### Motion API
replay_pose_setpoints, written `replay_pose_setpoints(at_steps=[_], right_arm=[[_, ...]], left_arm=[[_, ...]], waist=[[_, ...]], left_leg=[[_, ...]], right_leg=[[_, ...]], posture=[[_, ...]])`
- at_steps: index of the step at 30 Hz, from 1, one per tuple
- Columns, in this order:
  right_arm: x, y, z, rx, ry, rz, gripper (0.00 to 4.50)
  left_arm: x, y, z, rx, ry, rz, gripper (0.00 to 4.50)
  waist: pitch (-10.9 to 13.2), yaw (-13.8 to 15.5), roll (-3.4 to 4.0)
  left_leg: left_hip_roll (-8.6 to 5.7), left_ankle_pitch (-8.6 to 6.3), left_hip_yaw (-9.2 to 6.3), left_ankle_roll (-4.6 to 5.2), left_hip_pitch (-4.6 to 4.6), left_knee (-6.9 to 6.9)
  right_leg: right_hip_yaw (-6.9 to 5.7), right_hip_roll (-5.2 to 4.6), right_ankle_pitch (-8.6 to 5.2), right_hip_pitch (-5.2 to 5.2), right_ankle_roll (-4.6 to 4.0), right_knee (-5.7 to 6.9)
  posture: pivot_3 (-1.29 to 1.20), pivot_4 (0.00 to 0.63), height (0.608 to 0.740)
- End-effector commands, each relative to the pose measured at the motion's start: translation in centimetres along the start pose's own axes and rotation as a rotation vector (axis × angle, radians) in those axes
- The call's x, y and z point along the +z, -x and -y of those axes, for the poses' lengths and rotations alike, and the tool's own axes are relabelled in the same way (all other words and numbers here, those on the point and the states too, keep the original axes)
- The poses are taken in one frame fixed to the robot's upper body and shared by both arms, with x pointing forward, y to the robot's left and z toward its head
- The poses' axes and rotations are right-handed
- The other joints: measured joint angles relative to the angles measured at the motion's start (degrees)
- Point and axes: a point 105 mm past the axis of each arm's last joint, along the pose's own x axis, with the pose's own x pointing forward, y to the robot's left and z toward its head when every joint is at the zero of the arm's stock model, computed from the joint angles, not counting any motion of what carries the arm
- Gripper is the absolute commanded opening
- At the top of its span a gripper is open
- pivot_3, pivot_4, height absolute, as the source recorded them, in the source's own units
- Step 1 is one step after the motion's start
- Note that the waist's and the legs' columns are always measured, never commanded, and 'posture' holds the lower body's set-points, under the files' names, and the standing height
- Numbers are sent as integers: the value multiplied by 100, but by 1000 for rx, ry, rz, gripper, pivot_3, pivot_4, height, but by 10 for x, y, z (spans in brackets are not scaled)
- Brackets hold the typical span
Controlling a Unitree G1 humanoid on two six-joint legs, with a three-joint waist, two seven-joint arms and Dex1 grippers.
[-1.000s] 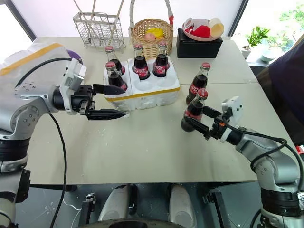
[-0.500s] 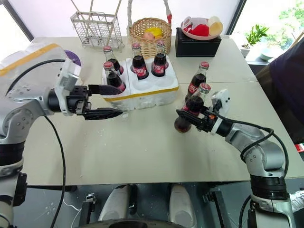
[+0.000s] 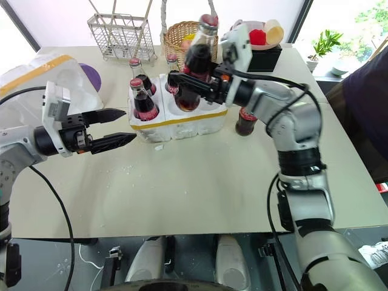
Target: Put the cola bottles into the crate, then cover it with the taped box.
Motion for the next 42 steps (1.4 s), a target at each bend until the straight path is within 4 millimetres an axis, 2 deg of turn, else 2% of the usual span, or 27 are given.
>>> replay_pose_setpoints(at_steps=[1,5,11,14,17,18,20,22,24,27,30,33,35,39,42], right_arm=[[18,-17,5,22,93,57,2844],[-11,-38,20,-9,87,-43,2844],[-34,-51,16,25,42,-73,2844],[-55,-55,22,-19,72,-147,2844],[-73,-55,27,-68,84,-219,4297],[-76,-55,28,-75,85,-227,4462],[-76,-54,27,-77,95,-227,4462],[-66,-49,25,-73,97,-189,4462],[-51,-37,22,-68,96,-139,4462],[-20,9,5,-63,80,-69,4462],[-11,48,-13,-91,55,-79,4462],[-18,85,-25,-178,18,-134,4462],[-26,102,-29,-252,-4,-165,4462],[-47,138,-19,-468,-34,-222,4462],[-58,154,-8,-568,-27,-241,4462]], left_arm=[[13,3,7,7,-56,43,4500],[13,6,10,20,-59,46,4500],[13,6,9,32,-56,48,4500],[14,4,9,29,-57,53,4500],[15,1,8,22,-58,57,4500],[15,0,8,17,-58,57,4500],[16,-3,8,7,-56,59,4500],[16,-5,9,-4,-53,60,4500],[15,-6,10,-12,-49,60,4500],[14,-9,9,-20,-41,59,4500],[14,-11,8,-30,-38,60,4500],[14,-14,6,-46,-35,61,4500],[13,-16,5,-57,-36,61,4500],[15,-25,6,-98,-39,69,4500],[17,-31,8,-130,-44,76,4500]], waist=[[1,-9,-1],[2,-41,-3],[3,-45,-2],[3,-55,-2],[3,-58,-2],[3,-58,-2],[2,-57,-3],[2,-54,-3],[2,-40,-3],[2,66,-3],[2,107,-3],[0,106,-5],[0,88,-6],[0,81,-6],[-1,93,-6]], left_leg=[[0,0,1,0,-1,-1],[0,1,4,-1,1,-13],[1,2,3,-4,1,-25],[1,3,4,-5,1,-25],[1,3,3,-6,3,-26],[1,4,3,-6,3,-26],[1,5,4,-9,5,-26],[1,6,3,-10,9,-25],[1,6,2,-11,8,-26],[0,6,-3,-11,1,-27],[-4,6,5,-12,1,-23],[0,5,2,-12,13,-24],[2,6,-1,-12,20,-25],[1,6,2,-12,21,-22],[0,6,3,-12,20,-19]], right_leg=[[0,0,0,-2,1,0],[1,0,1,-9,1,2],[1,2,0,-15,0,4],[1,2,1,-16,0,4],[1,2,1,-16,0,5],[1,2,1,-16,0,5],[1,2,1,-14,0,6],[1,2,1,-9,0,6],[1,2,1,-10,0,6],[-2,-1,0,-10,1,4],[-1,-6,1,-9,1,-1],[-2,-1,-1,-3,-2,2],[-1,3,-12,0,-21,2],[4,4,-15,1,-27,2],[7,3,-15,2,-27,1]], posture=[[0,150,740],[0,150,740],[0,150,740],[0,150,740],[0,150,740],[0,150,740],[0,150,740],[0,150,740],[0,150,740],[0,150,740],[0,150,740],[0,150,740],[0,150,740],[0,150,740],[0,150,740]])
